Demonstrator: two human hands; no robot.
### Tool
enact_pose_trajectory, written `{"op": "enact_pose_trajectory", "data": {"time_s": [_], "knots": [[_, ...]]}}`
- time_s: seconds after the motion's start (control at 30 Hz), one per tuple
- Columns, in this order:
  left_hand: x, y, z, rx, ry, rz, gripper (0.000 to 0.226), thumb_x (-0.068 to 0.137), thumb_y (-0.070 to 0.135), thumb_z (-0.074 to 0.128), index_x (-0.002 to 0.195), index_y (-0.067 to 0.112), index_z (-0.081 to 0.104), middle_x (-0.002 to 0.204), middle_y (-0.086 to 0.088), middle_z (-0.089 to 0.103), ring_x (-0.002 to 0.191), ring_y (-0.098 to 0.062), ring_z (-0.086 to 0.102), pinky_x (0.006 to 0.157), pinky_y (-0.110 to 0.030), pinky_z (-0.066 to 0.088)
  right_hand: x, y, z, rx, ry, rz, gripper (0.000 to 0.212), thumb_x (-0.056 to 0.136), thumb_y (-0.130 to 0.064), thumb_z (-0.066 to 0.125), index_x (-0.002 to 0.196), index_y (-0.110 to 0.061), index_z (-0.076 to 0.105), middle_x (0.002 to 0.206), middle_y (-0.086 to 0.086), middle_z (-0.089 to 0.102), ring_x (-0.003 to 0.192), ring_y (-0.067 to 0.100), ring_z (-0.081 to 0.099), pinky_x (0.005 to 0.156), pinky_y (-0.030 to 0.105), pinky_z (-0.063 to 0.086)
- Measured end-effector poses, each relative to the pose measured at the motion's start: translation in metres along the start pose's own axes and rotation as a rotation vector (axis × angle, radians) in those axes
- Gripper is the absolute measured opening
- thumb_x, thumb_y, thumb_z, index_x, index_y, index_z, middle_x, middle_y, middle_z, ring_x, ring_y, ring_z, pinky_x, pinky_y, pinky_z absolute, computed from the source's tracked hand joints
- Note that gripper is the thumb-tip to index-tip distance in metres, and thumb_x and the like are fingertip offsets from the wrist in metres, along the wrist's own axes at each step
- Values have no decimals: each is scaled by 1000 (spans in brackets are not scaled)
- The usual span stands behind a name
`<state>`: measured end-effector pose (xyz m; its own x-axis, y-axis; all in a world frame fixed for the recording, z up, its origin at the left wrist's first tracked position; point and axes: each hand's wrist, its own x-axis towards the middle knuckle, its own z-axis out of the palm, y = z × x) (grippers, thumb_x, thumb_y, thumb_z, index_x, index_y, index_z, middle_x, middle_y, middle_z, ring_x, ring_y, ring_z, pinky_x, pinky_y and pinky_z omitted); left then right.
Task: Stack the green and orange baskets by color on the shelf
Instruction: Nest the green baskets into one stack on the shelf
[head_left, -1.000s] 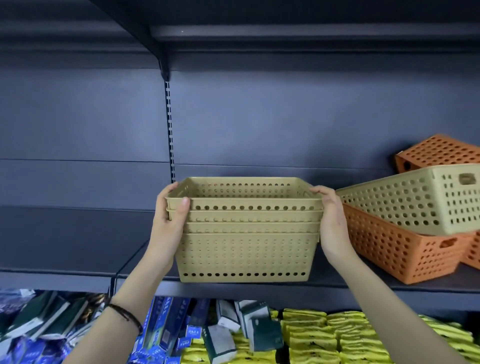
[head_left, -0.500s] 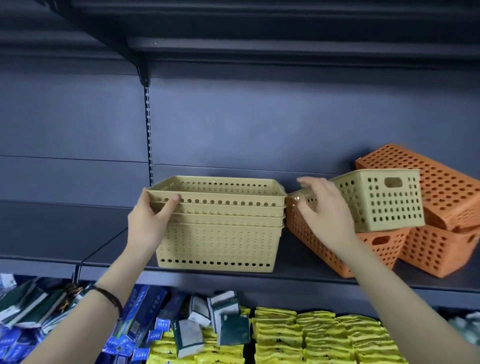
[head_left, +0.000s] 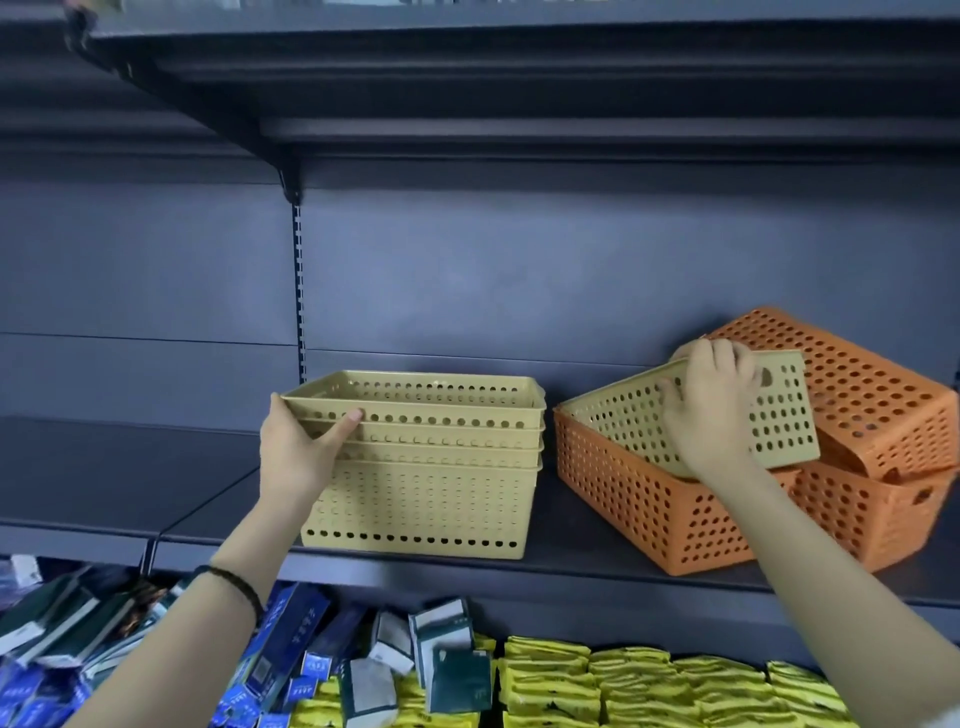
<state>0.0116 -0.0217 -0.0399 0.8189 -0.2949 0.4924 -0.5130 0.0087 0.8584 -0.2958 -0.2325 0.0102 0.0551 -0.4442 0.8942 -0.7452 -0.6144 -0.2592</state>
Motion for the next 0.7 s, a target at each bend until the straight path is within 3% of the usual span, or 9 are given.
{"op": "enact_pose_trajectory", "data": {"time_s": [0.2, 0.33, 0.43, 0.53, 0.7], "knots": [[-3, 2, -1, -22, 10, 26, 49, 75, 38, 76, 109, 11, 52, 104, -1, 62, 79, -8, 54, 57, -19, 39, 12, -21, 0, 243, 240, -80, 19, 87, -15, 61, 93, -1, 50, 104, 22, 51, 114, 41, 36, 98, 59, 32], [-4, 5, -3, -39, -1, 19, 51, 76, 38, 75, 114, 12, 53, 103, 2, 62, 79, 0, 54, 58, -18, 39, 18, -53, -7, 432, 352, -102, 22, 87, -17, 62, 94, 0, 49, 101, 23, 51, 111, 29, 34, 99, 35, 27], [-4, 5, -6, -35, -14, 16, 49, 77, 38, 74, 114, 13, 54, 99, 5, 62, 79, 1, 53, 59, -19, 41, 10, -72, -3, 572, 324, -91, 25, 86, -18, 64, 94, 1, 50, 102, 22, 51, 117, 35, 38, 103, 32, 25], [-2, 6, -12, 26, -28, 13, 37, 81, 37, 70, 108, 15, 58, 87, 12, 60, 77, 3, 52, 57, -17, 37, 3, -88, 2, 703, 320, -135, 23, 84, -14, 67, 93, 0, 50, 104, 18, 50, 119, 22, 36, 105, 20, 23], [6, 2, -27, 8, -66, -32, 36, 88, 47, 55, 100, 16, 67, 92, 3, 68, 93, -21, 61, 64, -24, 41, 4, -115, 10, 863, 192, -150, 23, 85, -14, 64, 97, -3, 47, 108, 7, 43, 120, 19, 38, 102, 17, 26]]}}
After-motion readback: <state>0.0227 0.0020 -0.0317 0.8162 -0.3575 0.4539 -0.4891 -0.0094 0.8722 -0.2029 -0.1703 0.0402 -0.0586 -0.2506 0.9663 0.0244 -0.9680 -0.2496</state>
